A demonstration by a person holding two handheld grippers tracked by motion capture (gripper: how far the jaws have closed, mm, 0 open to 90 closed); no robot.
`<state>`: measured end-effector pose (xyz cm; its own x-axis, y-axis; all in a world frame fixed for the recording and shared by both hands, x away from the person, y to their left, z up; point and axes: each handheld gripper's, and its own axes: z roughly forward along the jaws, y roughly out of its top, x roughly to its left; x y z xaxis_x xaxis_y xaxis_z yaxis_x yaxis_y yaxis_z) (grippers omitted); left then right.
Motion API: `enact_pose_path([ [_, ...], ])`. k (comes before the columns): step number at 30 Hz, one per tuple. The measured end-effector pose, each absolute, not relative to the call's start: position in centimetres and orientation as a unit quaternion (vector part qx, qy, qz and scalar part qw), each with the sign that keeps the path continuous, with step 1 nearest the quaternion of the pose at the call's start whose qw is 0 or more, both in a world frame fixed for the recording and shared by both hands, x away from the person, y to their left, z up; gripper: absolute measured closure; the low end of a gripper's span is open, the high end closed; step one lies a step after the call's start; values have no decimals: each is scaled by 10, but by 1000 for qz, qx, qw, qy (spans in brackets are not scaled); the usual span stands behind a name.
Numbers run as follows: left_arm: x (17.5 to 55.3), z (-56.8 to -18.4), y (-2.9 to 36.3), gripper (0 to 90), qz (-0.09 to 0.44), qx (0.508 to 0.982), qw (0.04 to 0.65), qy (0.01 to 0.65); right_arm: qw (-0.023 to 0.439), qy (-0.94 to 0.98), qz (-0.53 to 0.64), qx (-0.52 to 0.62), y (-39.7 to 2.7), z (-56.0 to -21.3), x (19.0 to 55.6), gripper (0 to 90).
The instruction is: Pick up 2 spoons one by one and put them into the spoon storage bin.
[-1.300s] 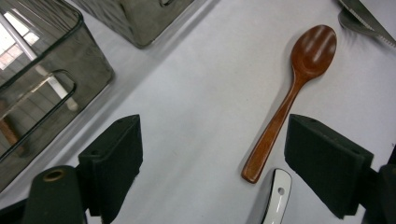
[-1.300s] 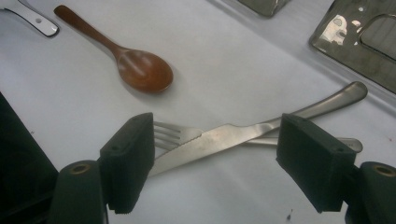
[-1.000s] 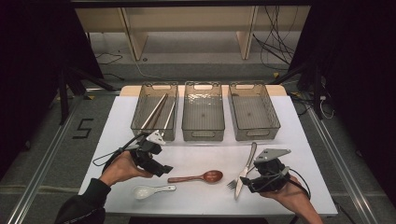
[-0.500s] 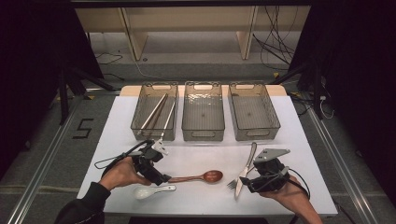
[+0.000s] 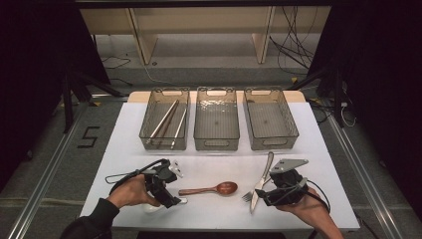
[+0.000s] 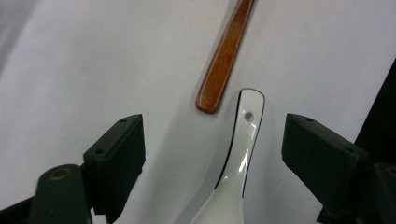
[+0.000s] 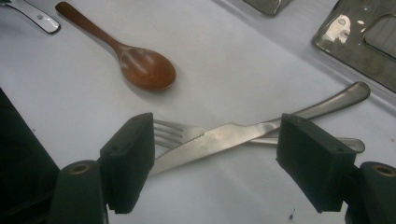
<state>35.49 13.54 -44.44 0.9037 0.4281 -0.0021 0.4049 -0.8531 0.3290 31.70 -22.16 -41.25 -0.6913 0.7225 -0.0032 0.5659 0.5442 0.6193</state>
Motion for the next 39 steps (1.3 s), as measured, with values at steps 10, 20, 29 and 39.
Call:
enact_pose_path([
  [10, 348, -454, 132, 385, 21, 972, 134, 191, 130, 869, 300, 370, -222, -413, 317, 287],
  [20, 347, -456, 131, 569, 10, 977, 125, 173, 131, 870, 300, 370, -221, -412, 317, 287],
  [29, 346, -461, 131, 687, 16, 982, 103, 160, 130, 870, 300, 370, -221, -413, 317, 288],
  [39, 342, -460, 129, 748, 16, 983, 106, 147, 131, 869, 300, 370, -221, -412, 317, 287],
])
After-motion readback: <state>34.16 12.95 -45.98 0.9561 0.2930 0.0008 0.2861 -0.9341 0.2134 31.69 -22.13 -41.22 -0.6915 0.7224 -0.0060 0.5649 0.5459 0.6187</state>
